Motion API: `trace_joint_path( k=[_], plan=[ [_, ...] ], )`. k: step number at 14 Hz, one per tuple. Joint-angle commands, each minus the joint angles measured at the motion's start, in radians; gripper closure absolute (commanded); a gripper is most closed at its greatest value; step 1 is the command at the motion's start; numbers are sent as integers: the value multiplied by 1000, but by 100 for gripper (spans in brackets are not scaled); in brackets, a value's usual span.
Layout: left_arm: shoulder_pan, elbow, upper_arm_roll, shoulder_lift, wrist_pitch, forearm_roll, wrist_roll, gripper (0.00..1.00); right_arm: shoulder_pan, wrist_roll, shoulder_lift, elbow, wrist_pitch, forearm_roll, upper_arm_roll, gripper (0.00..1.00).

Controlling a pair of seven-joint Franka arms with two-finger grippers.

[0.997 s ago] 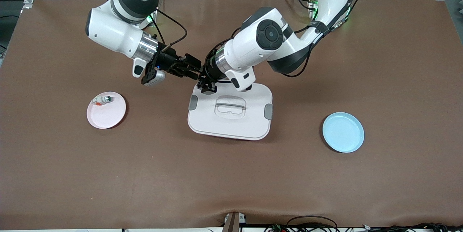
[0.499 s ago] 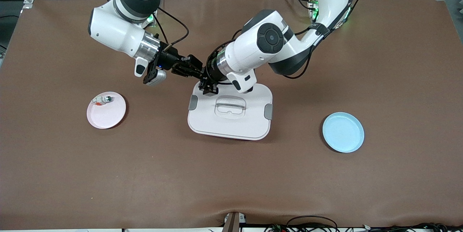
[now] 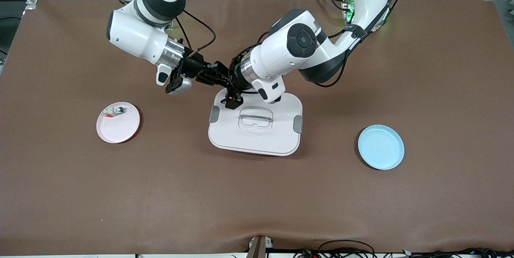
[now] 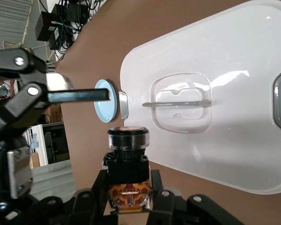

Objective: Transfer orange switch to right arm and place
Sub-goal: 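Close the right gripper on the switch's orange base, then open the left gripper and pull it back while the right gripper withdraws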

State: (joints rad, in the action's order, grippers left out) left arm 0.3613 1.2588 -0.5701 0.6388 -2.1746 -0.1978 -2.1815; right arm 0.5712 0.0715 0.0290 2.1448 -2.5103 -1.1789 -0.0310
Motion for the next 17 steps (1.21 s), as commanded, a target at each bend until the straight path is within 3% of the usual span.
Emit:
trace_joint_path(
  k=[1,5,9,11,14,17],
  plan=[
    [-19,-4,2,-25,13,-14,-14,0,12,92,-4,-2,-1,-24,5,100],
    [-74,-4,19,-62,82,-5,6,0,-4,278,-6,4,-2,30,13,100],
    [-169,-4,25,-120,182,0,172,0,-50,277,-9,0,10,328,13,100],
    [-202,-2,26,-137,231,98,248,0,-73,280,-11,-3,36,486,13,100],
    [-255,-1,24,-139,356,246,440,0,-137,336,-11,-55,183,750,13,100],
    [-314,11,24,-166,404,380,671,0,-200,537,-11,-118,345,918,13,100]
  ],
)
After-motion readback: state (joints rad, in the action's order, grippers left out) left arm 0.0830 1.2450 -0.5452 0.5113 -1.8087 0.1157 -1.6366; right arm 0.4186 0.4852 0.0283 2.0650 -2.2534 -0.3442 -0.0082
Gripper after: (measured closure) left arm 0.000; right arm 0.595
